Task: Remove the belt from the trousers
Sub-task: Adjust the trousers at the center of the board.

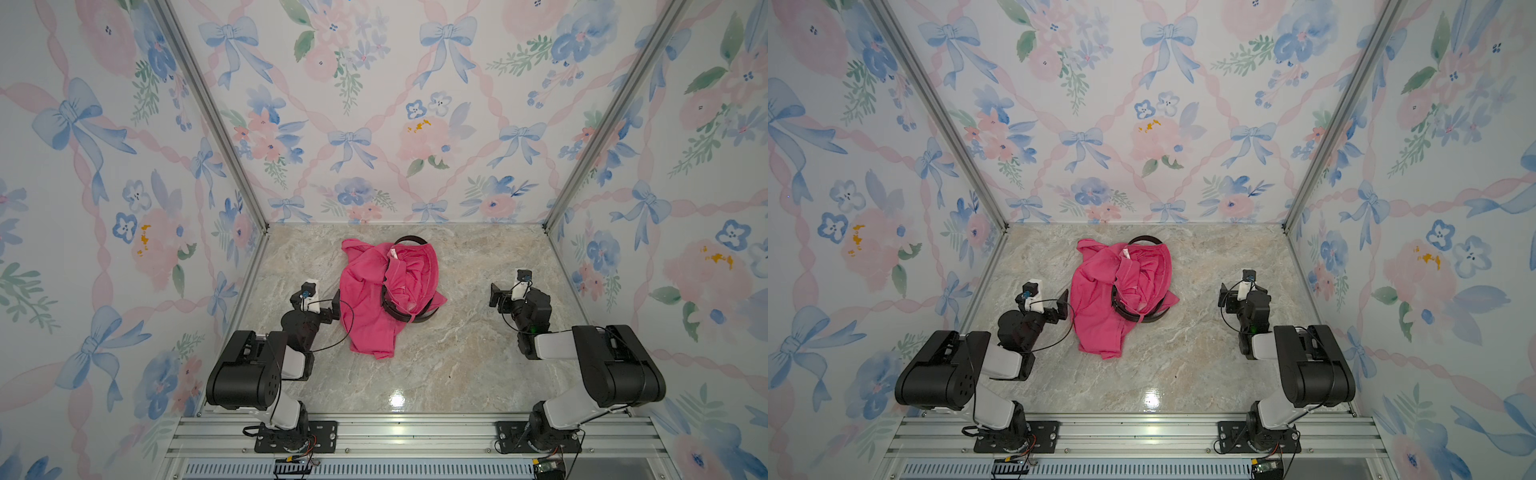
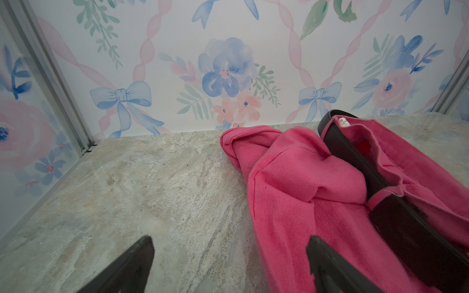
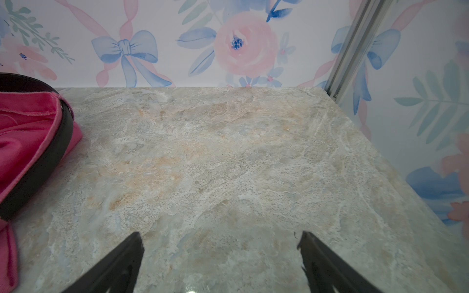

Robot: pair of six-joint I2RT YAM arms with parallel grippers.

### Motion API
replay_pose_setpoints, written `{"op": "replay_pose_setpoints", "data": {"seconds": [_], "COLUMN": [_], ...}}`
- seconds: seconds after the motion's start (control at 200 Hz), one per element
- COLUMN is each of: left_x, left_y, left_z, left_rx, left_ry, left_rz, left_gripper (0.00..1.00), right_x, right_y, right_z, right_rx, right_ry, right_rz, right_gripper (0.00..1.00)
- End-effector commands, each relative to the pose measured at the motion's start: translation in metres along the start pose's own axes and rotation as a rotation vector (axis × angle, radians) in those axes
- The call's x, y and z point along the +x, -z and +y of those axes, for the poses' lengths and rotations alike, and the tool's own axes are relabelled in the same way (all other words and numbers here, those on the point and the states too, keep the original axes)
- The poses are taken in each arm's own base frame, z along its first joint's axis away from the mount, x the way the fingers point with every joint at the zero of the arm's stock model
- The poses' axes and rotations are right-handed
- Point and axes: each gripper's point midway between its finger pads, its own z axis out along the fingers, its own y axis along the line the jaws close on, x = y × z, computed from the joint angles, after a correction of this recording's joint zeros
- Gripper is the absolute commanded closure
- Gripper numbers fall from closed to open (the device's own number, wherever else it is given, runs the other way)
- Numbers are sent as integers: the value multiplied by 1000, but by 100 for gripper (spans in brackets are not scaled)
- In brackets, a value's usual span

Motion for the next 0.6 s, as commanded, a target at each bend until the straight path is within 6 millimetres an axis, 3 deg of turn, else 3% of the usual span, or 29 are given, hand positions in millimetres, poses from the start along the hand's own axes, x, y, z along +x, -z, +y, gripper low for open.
{"op": "replay_pose_setpoints", "data": {"seconds": [0.0,0.155,0.25,0.325,0.415,0.5,0.595], "left_x": [-12,-44,-61,-58,-44,-28,12], "left_y": [5,3,-3,-5,-5,-6,-13], "left_z": [3,-7,-28,-43,-65,-81,-83], "left_rx": [-54,-195,-136,-63,99,192,174], "left_ry": [-21,1,232,457,609,593,667], "left_rz": [-26,50,78,109,200,281,432], "left_gripper": [2,2,2,2,2,2,8], "right_x": [0,-26,-53,-77,-92,-86,-69], "right_y": [5,25,40,51,59,68,87], "right_z": [-1,-6,-5,16,80,171,277], "right_rx": [10,79,138,97,-53,-243,-446], "right_ry": [-2,15,-42,-153,-195,-188,-114], "right_rz": [-3,-26,54,114,168,223,317], "right_gripper": [1,1,3,13,38,51,61]}}
